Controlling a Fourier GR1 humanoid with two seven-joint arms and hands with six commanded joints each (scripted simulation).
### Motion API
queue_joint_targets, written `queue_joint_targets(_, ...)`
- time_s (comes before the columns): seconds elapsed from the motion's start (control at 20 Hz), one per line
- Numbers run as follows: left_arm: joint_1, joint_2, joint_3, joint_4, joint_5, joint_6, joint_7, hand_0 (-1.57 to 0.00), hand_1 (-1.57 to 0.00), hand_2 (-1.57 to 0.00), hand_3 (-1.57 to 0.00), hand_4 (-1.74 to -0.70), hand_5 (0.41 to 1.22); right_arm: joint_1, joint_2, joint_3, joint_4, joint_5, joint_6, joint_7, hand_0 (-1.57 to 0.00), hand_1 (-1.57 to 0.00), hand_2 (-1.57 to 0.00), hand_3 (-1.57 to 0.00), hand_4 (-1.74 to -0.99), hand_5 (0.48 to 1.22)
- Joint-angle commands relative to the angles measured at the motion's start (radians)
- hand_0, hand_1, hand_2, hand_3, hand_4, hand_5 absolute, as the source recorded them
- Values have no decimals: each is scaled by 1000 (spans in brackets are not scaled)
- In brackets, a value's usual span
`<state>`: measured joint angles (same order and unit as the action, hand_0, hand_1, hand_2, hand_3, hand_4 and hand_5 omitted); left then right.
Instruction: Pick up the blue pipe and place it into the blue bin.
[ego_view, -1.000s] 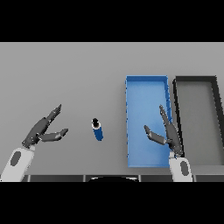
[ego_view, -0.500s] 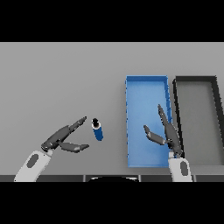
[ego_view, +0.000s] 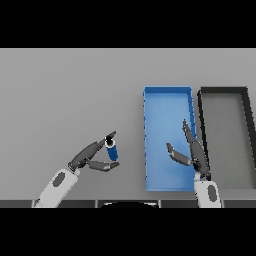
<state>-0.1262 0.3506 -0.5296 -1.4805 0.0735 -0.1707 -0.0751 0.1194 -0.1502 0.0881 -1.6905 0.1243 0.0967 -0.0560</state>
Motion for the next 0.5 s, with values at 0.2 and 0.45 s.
queue_joint_targets(0.2,-62,-61,-18,88,-59,31,-17,1,1,1,1,-1160,491,17,-4,2,-20,10,-6,13,1,1,1,1,-1323,665)
queue_joint_targets(0.45,-63,-128,-15,131,-7,6,-44,-3,-89,-208,-197,-1275,607,18,1,7,-20,17,-10,4,1,1,1,1,-1320,664)
